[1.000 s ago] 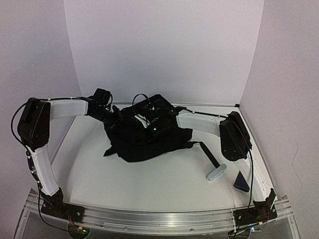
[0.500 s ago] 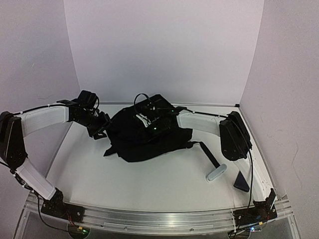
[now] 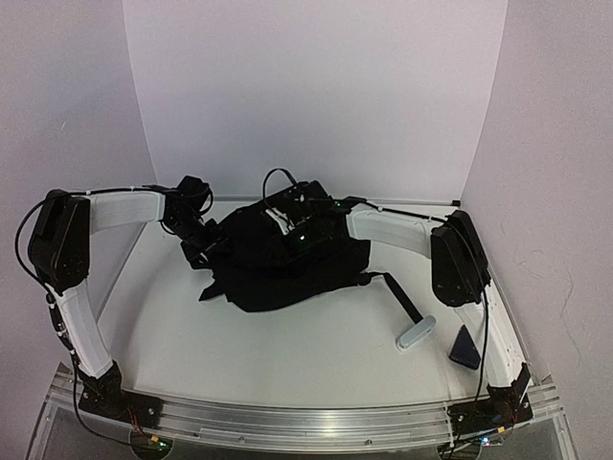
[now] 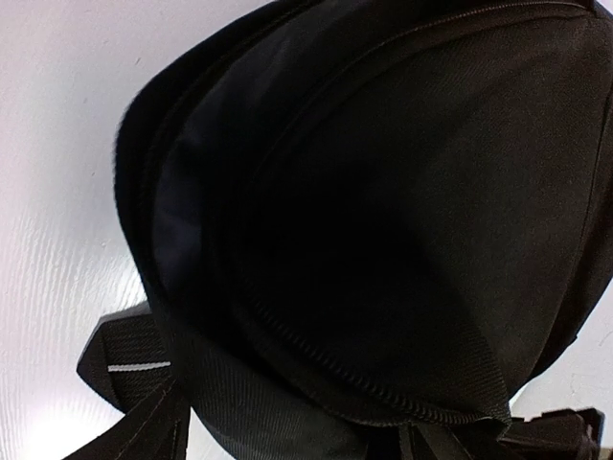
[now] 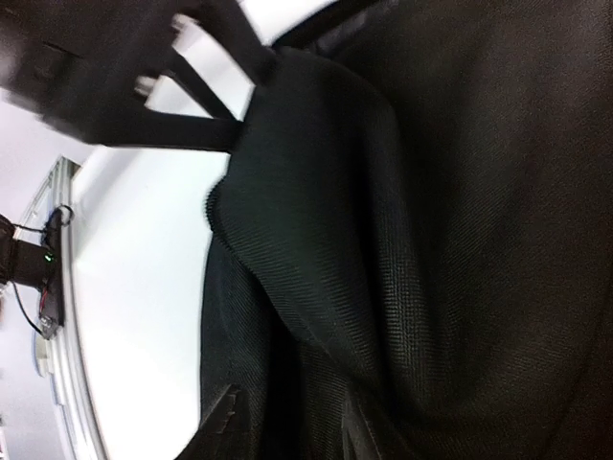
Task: Pack the student bag
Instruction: Zip the student bag at the center of the board.
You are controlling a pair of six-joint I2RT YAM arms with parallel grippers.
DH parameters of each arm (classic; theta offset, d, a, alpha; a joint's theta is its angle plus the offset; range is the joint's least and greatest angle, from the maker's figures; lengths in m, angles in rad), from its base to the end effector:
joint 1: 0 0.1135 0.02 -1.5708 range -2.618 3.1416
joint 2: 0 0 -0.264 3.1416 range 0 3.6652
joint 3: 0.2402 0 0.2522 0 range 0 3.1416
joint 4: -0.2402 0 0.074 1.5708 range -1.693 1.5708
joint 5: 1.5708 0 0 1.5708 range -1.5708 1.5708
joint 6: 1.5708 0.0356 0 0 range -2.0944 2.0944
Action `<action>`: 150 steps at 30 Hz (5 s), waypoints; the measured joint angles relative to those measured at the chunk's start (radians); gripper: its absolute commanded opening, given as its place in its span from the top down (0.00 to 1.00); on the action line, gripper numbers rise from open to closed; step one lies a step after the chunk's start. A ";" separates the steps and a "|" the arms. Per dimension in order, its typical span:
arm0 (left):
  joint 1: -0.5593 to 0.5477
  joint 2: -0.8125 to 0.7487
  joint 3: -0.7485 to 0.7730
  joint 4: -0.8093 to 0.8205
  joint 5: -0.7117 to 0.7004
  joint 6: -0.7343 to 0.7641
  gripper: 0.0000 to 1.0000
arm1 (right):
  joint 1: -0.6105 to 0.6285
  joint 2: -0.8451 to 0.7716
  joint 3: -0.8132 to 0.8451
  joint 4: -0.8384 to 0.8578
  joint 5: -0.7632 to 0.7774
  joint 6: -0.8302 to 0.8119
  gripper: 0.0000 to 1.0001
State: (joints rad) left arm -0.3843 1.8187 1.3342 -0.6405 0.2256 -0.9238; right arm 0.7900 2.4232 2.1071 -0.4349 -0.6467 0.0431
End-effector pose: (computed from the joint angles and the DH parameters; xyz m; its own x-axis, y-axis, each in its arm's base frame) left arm 0.3459 -0.1485 0.2104 -0.8671 -0.4882 -0.0989 -0.3932 0.7928 -0.4657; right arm 0.3684 0.4023 0.1983 -0.5176 -0.4735 -0.7126 -0.8554 0.2695 0.4423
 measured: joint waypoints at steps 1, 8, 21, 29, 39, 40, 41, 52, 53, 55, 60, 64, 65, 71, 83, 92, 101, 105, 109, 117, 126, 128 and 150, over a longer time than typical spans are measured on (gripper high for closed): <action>0.000 0.013 0.015 -0.007 0.001 0.000 0.30 | -0.002 -0.007 0.000 0.001 -0.003 0.002 0.58; -0.002 0.058 0.044 -0.072 0.011 -0.009 0.34 | -0.006 -0.034 0.008 0.022 -0.017 0.021 0.50; -0.054 0.007 0.042 -0.153 0.040 -0.018 1.00 | 0.013 -0.010 0.069 0.064 0.018 0.059 0.41; -0.060 -0.148 -0.022 -0.155 0.039 -0.015 1.00 | 0.038 0.048 0.045 0.111 0.079 0.001 0.47; -0.061 -0.212 -0.159 -0.109 0.040 0.031 0.76 | 0.053 -0.060 -0.109 0.073 0.023 -0.158 0.31; -0.061 -0.216 -0.172 -0.107 0.041 0.034 0.72 | 0.052 -0.074 -0.114 0.045 0.011 -0.168 0.29; -0.061 -0.219 -0.185 -0.105 0.042 0.036 0.68 | 0.050 -0.088 -0.118 0.018 0.000 -0.178 0.26; -0.062 -0.346 -0.204 -0.036 0.081 0.180 0.29 | -0.122 -0.324 -0.220 -0.084 -0.089 -0.166 0.17; -0.064 -0.362 -0.193 -0.036 0.083 0.200 0.28 | -0.159 -0.350 -0.238 -0.083 -0.091 -0.158 0.18; -0.071 -0.375 -0.156 -0.037 0.088 0.240 0.28 | -0.226 -0.393 -0.277 -0.083 -0.088 -0.143 0.19; -0.124 -0.284 0.010 -0.030 0.118 0.316 0.33 | -0.338 -0.436 -0.380 -0.082 -0.066 -0.090 0.22; -0.216 -0.084 0.198 -0.014 0.146 0.358 0.37 | -0.370 -0.414 -0.429 -0.104 -0.046 -0.036 0.22; -0.237 -0.035 0.234 -0.007 0.152 0.366 0.38 | -0.375 -0.402 -0.430 -0.104 -0.037 -0.025 0.21; -0.326 0.225 0.466 -0.016 0.196 0.385 0.38 | -0.390 -0.335 -0.419 -0.105 0.037 0.017 0.16; -0.379 0.397 0.627 -0.078 0.217 0.396 0.43 | -0.389 -0.251 -0.371 -0.106 0.126 0.070 0.10; -0.393 0.413 0.649 -0.121 0.190 0.392 0.77 | -0.389 -0.215 -0.348 -0.105 0.132 0.092 0.18; -0.395 0.445 0.650 -0.164 0.130 0.376 1.00 | -0.389 -0.189 -0.340 -0.103 0.143 0.107 0.41; -0.396 0.445 0.650 -0.173 0.106 0.370 1.00 | -0.388 -0.188 -0.340 -0.102 0.136 0.107 0.61; -0.396 0.429 0.626 -0.170 0.086 0.366 1.00 | -0.381 -0.188 -0.339 -0.094 0.134 0.110 0.90; -0.397 0.258 0.397 -0.146 0.057 0.341 1.00 | -0.383 -0.181 -0.324 -0.090 0.138 0.106 1.00; -0.398 0.022 0.160 -0.063 -0.007 0.262 1.00 | -0.396 -0.136 -0.241 -0.122 0.135 0.055 1.00; -0.394 -0.025 0.121 -0.072 -0.028 0.245 1.00 | -0.409 -0.114 -0.216 -0.117 0.146 0.038 1.00; -0.285 -0.004 0.126 0.022 0.069 0.137 1.00 | -0.315 -0.469 -0.393 -0.011 0.035 -0.369 0.28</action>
State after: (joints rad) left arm -0.6697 1.8145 1.4601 -0.6188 0.2947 -0.7870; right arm 0.4752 1.9543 1.7140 -0.4460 -0.6122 -0.3260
